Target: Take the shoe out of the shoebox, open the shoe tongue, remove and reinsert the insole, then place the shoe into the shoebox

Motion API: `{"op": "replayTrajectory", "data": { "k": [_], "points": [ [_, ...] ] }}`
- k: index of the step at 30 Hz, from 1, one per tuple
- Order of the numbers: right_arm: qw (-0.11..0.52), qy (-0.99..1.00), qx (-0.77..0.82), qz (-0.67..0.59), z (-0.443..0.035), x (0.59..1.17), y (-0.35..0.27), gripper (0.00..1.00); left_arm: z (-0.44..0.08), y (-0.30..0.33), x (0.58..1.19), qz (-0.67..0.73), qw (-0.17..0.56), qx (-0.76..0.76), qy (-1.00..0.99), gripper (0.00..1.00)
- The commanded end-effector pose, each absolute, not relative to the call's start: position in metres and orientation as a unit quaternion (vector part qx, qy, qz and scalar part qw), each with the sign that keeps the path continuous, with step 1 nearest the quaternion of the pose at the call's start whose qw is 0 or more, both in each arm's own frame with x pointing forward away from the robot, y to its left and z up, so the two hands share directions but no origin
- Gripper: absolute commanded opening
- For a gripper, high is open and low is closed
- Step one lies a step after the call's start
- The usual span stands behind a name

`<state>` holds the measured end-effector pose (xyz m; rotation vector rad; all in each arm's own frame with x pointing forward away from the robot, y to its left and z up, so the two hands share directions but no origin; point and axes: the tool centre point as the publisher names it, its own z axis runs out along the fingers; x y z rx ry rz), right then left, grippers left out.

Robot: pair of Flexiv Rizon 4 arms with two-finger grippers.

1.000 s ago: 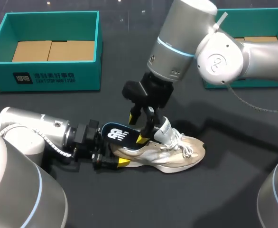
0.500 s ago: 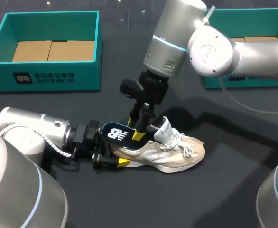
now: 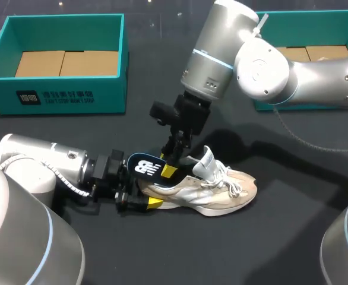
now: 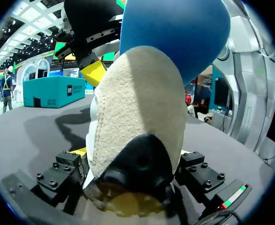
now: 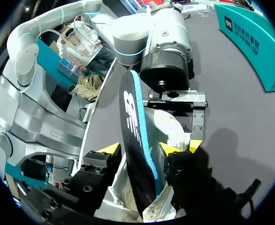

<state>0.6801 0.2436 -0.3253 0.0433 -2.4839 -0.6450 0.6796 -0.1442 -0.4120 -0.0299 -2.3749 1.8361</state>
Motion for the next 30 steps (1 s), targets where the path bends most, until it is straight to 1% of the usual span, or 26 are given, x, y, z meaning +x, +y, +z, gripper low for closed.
{"op": "replayTrajectory", "data": {
  "k": [1, 5, 10, 13, 15, 17, 23, 24, 30],
  "points": [
    [0.286, -0.926, 0.005, -0.246, -0.329, 0.676, 0.244, 0.49, -0.415, -0.144, 0.681, 0.610, 0.070, -0.010, -0.789, 0.00],
    [0.294, -0.922, -0.010, -0.252, -0.332, 0.674, 0.243, 0.48, -0.415, -0.144, 0.681, 0.610, 0.070, -0.010, -0.789, 0.00],
    [0.298, -0.920, -0.022, -0.255, -0.333, 0.673, 0.242, 0.39, -0.415, -0.144, 0.681, 0.610, 0.070, -0.010, -0.789, 0.00],
    [0.296, -0.920, -0.025, -0.253, -0.331, 0.673, 0.243, 0.30, -0.415, -0.144, 0.681, 0.610, 0.070, -0.010, -0.789, 0.00],
    [0.296, -0.921, -0.026, -0.253, -0.330, 0.673, 0.245, 0.27, -0.415, -0.144, 0.681, 0.610, 0.070, -0.010, -0.789, 0.00],
    [0.296, -0.921, -0.026, -0.253, -0.329, 0.673, 0.246, 0.20, -0.415, -0.144, 0.681, 0.610, 0.070, -0.010, -0.789, 0.00],
    [0.295, -0.921, -0.031, -0.252, -0.327, 0.671, 0.248, 0.07, -0.415, -0.144, 0.681, 0.610, 0.070, -0.010, -0.789, 0.00],
    [0.295, -0.921, -0.032, -0.253, -0.327, 0.670, 0.249, 0.00, -0.415, -0.144, 0.681, 0.610, 0.070, -0.010, -0.789, 0.00],
    [0.279, -0.923, -0.013, -0.265, -0.320, 0.668, 0.260, 0.00, -0.415, -0.144, 0.681, 0.610, 0.070, -0.010, -0.789, 0.00]
  ]
}}
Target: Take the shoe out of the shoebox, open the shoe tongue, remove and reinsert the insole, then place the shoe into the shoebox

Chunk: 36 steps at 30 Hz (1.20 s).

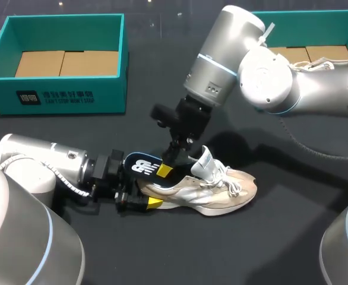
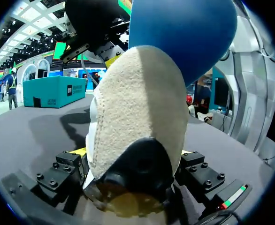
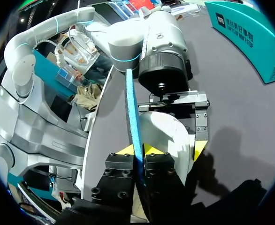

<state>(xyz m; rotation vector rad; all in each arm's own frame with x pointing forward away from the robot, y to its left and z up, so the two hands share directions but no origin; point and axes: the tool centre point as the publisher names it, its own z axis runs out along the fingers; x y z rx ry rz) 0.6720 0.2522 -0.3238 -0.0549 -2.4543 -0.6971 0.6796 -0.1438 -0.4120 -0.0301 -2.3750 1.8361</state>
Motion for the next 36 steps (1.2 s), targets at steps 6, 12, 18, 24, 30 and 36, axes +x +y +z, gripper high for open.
{"op": "replayTrajectory", "data": {
  "k": [6, 12, 18, 24, 30, 36],
  "points": [
    [0.249, -0.935, 0.019, -0.252, -0.296, 0.666, 0.280, 0.00, -0.415, -0.144, 0.681, 0.610, 0.070, -0.010, -0.789, 0.00],
    [0.249, -0.935, 0.019, -0.252, -0.296, 0.666, 0.280, 0.00, -0.415, -0.144, 0.681, 0.610, 0.070, -0.010, -0.789, 0.00],
    [0.249, -0.935, 0.019, -0.252, -0.296, 0.666, 0.280, 0.00, -0.415, -0.144, 0.681, 0.610, 0.070, -0.010, -0.789, 0.00],
    [0.242, -0.920, 0.019, -0.308, -0.287, 0.661, 0.291, 0.00, -0.415, -0.144, 0.681, 0.610, 0.070, -0.010, -0.789, 0.00],
    [0.211, -0.903, 0.039, -0.372, -0.246, 0.659, 0.300, 0.00, -0.415, -0.144, 0.681, 0.610, 0.070, -0.010, -0.789, 0.00],
    [0.193, -0.848, 0.019, -0.493, -0.211, 0.657, 0.287, 0.00, -0.415, -0.144, 0.681, 0.610, 0.070, -0.010, -0.789, 0.00]
  ]
}}
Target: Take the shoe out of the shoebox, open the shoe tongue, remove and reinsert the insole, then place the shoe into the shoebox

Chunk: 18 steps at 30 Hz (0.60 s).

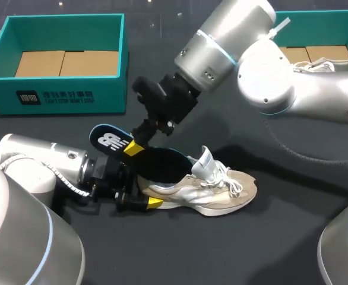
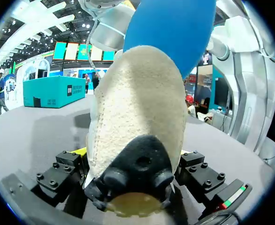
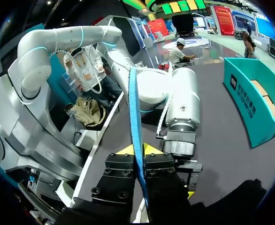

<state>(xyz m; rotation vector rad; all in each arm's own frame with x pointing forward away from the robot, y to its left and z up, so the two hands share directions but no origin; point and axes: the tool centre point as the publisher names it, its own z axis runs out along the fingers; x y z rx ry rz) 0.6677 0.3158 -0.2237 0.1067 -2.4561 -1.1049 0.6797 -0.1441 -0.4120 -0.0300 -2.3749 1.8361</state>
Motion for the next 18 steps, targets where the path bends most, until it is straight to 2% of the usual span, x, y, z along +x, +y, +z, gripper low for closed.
{"op": "replayTrajectory", "data": {
  "k": [1, 11, 18],
  "points": [
    [0.193, -0.848, 0.019, -0.493, -0.211, 0.657, 0.287, 0.00, -0.415, -0.144, 0.681, 0.610, 0.070, -0.010, -0.789, 0.00],
    [0.193, -0.848, 0.019, -0.493, -0.211, 0.657, 0.287, 0.00, -0.415, -0.144, 0.681, 0.610, 0.070, -0.010, -0.789, 0.00],
    [0.158, -0.833, 0.059, -0.527, -0.138, 0.661, 0.285, 0.00, -0.415, -0.144, 0.681, 0.610, 0.070, -0.010, -0.789, 0.00]
  ]
}}
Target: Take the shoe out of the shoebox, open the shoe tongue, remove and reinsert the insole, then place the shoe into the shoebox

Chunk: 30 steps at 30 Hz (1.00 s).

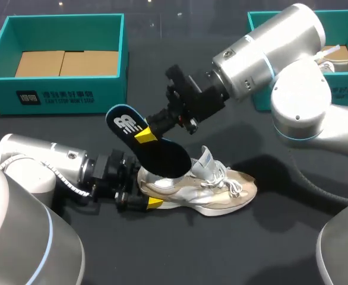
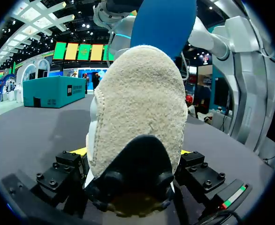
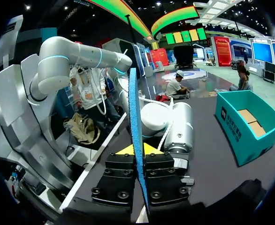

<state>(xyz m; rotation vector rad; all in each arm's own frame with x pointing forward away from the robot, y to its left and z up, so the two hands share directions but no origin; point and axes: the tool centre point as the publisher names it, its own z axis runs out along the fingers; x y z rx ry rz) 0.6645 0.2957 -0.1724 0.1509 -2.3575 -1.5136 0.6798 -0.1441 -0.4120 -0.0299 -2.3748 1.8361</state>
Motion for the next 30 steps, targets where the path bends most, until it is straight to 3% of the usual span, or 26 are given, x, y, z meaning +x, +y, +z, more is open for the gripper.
{"op": "replayTrajectory", "data": {
  "k": [1, 6, 19, 30],
  "points": [
    [0.158, -0.829, 0.059, -0.533, -0.129, 0.662, 0.283, 0.00, -0.415, -0.144, 0.681, 0.610, 0.070, -0.010, -0.789, 0.00],
    [0.177, -0.784, 0.055, -0.592, -0.098, 0.661, 0.263, 0.00, -0.415, -0.144, 0.681, 0.610, 0.070, -0.010, -0.789, 0.00],
    [0.177, -0.784, 0.055, -0.592, -0.098, 0.661, 0.263, 0.00, -0.415, -0.144, 0.681, 0.610, 0.070, -0.010, -0.789, 0.00],
    [0.184, -0.730, -0.078, -0.654, -0.062, 0.653, 0.189, 0.00, -0.415, -0.144, 0.681, 0.610, 0.070, -0.010, -0.789, 0.00]
  ]
}}
